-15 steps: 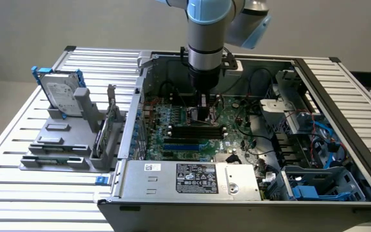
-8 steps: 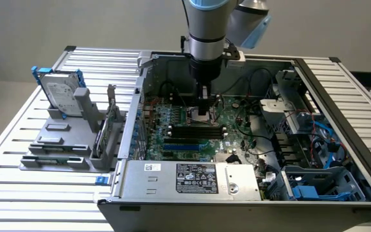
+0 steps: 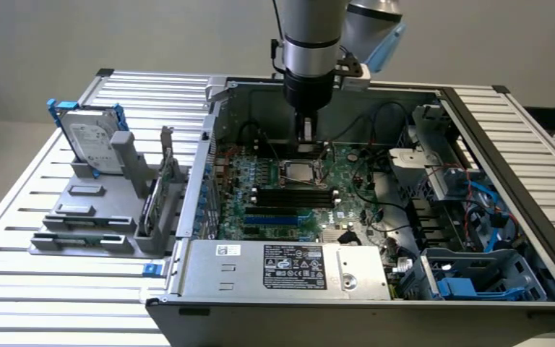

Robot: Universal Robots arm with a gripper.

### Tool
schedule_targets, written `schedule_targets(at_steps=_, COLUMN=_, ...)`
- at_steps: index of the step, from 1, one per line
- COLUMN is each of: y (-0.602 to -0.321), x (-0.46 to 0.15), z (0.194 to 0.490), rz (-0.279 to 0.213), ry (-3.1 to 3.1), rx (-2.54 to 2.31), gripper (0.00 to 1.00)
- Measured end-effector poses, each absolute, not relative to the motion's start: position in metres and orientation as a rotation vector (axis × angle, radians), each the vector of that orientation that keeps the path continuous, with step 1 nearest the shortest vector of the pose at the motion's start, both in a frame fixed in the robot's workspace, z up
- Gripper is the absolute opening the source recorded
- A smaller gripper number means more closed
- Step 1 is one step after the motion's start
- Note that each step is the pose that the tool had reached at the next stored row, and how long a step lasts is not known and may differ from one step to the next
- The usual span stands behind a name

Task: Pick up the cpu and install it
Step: 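Close the cpu cover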

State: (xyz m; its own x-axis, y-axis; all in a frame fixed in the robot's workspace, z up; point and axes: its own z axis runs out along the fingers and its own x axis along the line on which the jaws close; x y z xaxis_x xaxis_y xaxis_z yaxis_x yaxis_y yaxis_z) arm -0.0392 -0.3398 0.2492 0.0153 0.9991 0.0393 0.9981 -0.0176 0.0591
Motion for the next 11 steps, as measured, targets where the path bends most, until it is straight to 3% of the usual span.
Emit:
schedule_targets(at_steps=3, y=-0.340, x=-0.038, z=0.255, rz=0.109, ry=2.192, rx=2.228, gripper=0.12)
schedule_targets(at_steps=11, y=-0.340, x=-0.018, z=0.270, rz=0.109, ry=2.192, rx=2.228, gripper=0.11)
